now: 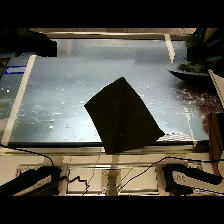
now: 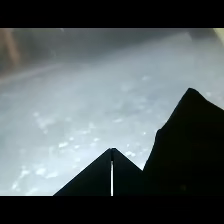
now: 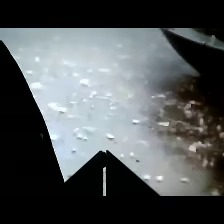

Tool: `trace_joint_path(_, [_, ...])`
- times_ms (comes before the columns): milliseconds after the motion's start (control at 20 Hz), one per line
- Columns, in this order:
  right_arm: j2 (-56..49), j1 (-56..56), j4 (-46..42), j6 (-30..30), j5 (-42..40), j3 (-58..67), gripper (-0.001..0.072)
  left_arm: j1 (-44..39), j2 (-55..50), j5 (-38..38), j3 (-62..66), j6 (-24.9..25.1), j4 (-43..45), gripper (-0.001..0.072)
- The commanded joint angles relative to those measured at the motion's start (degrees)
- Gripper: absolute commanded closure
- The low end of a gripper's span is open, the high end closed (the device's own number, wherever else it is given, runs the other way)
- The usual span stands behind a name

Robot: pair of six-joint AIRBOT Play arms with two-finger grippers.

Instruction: Fold the clothes and pants, and hang the long-sleeved shirts on hangers.

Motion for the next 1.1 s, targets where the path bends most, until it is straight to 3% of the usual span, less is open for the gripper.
trace_joint_path(0, [-0.02, 0.04, 0.00, 0.02, 0.02, 0.00, 0.0691, 0.00, -0.02, 0.00, -0.02, 0.00, 0.00, 0.0669])
trace_joint_path(300, [-0.02, 0.04, 0.00, 0.02, 0.00, 0.00, 0.0691, 0.00, -0.04, 0.35, -0.07, 0.00, -0.63, 0.0669])
trace_joint_path(600, [-0.02, 0.04, 0.00, 0.02, -0.33, 0.00, 0.0691, 0.02, -2.23, -7.93, -7.39, -0.04, -0.66, 0.0657])
trace_joint_path(650, [-0.02, 0.04, 0.00, 0.02, -0.35, 0.00, 0.0691, 0.04, -1.84, -6.51, -12.09, -0.83, -0.68, 0.0592])
trace_joint_path(800, [-0.02, 0.04, 0.00, 0.02, -0.35, 0.00, 0.0691, 0.07, -1.88, 0.17, -25.49, -6.01, -0.63, 0.0230])
trace_joint_path(850, [-0.02, 0.04, 0.33, 0.02, -0.55, 0.00, 0.0691, 0.07, -2.38, 2.32, -29.31, -6.97, -0.63, 0.0183])
trace_joint_path(1050, [-0.02, 0.04, 1.92, 0.02, -4.79, 0.00, 0.0691, 0.13, -7.76, 10.32, -36.81, -12.48, -1.27, 0.0180])
